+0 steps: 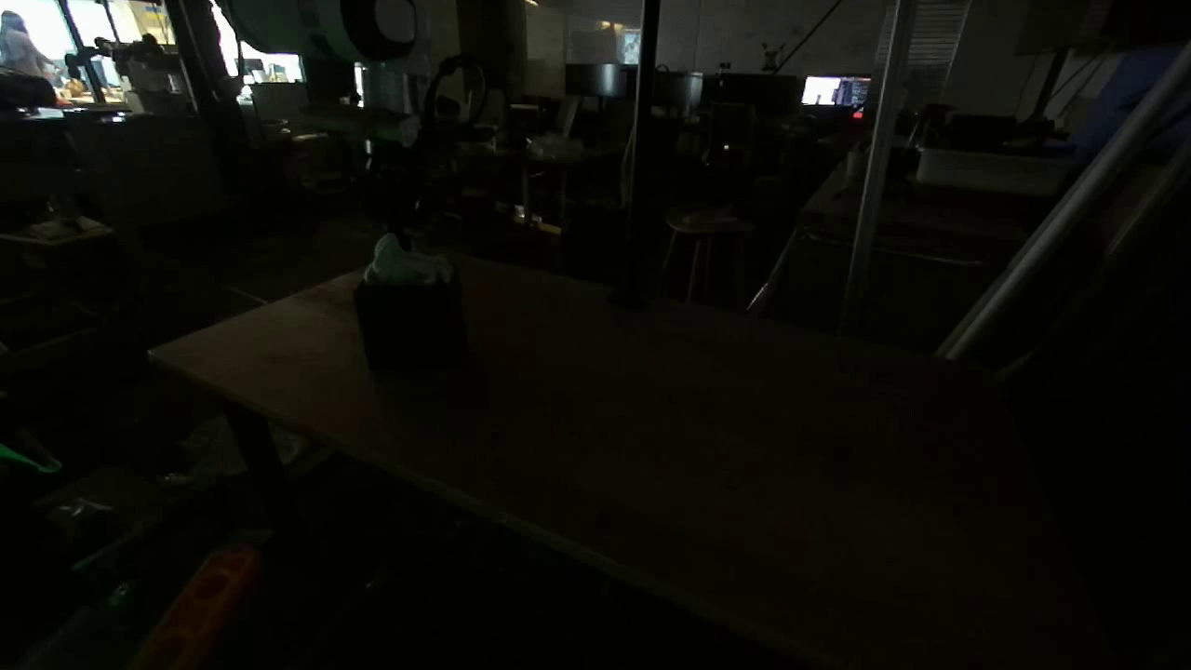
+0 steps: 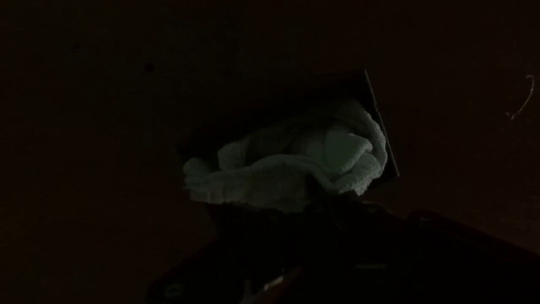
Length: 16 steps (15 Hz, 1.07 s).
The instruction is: Put the towel in the box then remove the towel and fold it.
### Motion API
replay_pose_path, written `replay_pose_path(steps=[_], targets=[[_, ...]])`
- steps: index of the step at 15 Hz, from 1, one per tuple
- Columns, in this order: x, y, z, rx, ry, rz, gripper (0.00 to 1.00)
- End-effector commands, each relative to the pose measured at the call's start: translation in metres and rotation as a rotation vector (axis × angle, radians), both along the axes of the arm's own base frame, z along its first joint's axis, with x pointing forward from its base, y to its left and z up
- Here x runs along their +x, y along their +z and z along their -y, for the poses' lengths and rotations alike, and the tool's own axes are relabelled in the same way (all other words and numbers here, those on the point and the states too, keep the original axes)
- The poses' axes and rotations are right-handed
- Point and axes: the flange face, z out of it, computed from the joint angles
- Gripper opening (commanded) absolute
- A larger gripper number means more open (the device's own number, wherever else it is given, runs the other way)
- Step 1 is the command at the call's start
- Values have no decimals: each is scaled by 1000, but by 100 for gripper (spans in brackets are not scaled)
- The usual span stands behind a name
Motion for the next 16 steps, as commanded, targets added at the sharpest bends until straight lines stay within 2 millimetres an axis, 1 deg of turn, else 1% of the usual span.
replay_pose_path(steps=[1,6,9,13,15,16], targets=[[-1,38,2,-36,13,28,3],[2,61,3,-62,33,39,3],[5,65,4,-62,34,36,3],[9,65,2,-65,41,28,3],[11,59,1,-61,43,21,3],[12,53,0,-57,44,16,3]])
